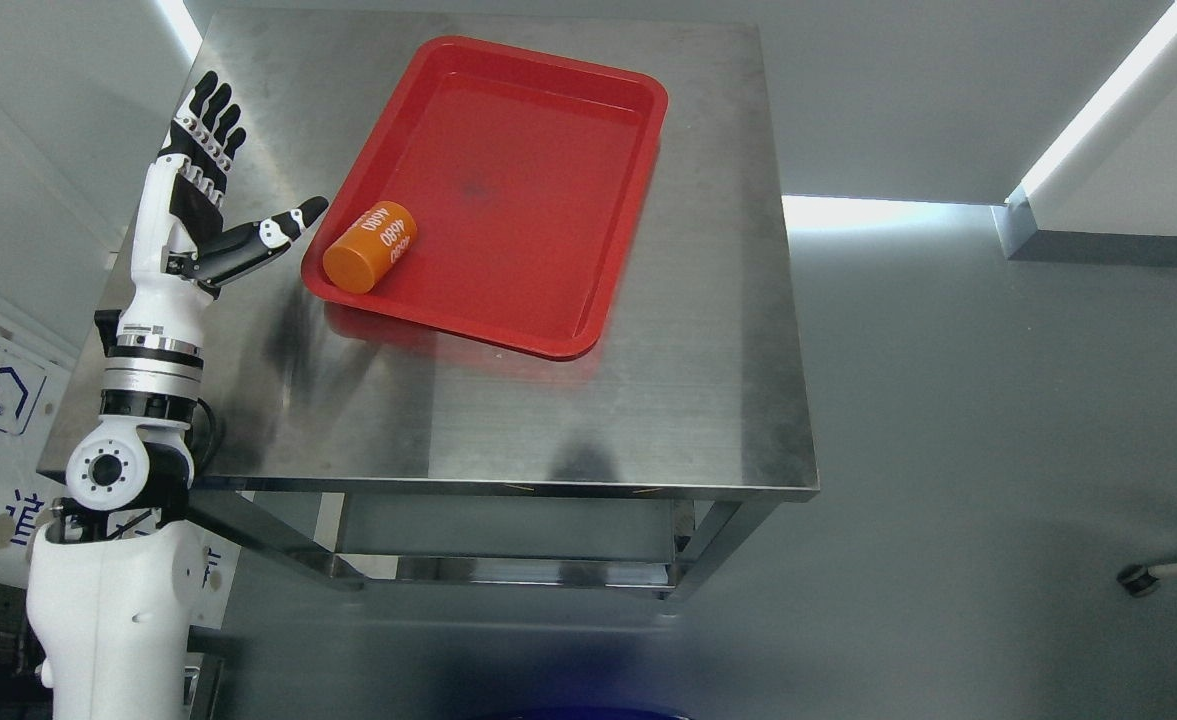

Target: Grab orange capacitor from left shelf to right desk

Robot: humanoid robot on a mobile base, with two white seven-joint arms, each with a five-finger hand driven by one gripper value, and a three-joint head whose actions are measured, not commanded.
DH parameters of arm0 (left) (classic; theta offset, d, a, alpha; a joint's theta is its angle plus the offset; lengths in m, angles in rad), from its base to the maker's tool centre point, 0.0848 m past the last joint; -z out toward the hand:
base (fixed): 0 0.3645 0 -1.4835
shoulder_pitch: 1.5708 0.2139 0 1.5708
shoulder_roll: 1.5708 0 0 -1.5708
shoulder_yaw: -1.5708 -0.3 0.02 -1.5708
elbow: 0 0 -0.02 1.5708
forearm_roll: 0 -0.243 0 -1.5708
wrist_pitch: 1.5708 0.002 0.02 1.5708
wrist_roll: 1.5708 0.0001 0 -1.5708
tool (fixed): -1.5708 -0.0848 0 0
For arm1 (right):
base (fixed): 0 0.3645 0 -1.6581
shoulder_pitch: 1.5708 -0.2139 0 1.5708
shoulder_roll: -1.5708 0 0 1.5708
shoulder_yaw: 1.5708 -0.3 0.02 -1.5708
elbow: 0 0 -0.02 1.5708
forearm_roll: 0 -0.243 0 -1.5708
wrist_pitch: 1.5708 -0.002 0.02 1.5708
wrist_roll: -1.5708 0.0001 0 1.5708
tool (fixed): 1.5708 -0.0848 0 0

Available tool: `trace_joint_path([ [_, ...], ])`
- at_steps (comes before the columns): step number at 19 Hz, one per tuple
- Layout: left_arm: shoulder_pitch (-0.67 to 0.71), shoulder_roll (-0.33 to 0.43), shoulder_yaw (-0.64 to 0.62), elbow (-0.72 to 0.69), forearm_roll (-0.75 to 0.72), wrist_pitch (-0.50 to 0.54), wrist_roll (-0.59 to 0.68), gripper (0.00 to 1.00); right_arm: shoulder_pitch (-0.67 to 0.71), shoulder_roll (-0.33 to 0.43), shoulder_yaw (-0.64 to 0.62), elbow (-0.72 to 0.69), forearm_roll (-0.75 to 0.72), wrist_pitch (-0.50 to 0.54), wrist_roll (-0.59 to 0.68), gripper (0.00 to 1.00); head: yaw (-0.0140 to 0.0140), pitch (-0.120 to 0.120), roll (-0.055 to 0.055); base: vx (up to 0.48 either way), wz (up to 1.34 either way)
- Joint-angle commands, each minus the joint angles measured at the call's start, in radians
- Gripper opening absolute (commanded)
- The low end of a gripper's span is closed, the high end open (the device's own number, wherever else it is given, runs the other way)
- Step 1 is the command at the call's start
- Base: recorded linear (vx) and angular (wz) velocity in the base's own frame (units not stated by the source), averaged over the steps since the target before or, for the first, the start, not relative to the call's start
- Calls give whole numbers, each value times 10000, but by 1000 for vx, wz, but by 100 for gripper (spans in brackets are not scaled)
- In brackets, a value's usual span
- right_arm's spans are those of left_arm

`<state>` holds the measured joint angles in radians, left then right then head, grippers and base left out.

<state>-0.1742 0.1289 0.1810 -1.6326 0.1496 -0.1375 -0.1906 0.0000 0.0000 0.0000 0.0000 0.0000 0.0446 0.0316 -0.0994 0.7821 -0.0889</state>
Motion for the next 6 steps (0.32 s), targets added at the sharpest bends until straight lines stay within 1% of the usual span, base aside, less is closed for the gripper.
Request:
trace_joint_path([
  [1,376,597,154,-195,-69,86,-12,100,-15,-175,-108,-337,46,-32,-10,100,0,0,0,0,0],
  [6,469,583,153,-195,-69,87,-12,100,-15,-175,-108,-337,46,-32,6,100,0,0,0,0,0],
])
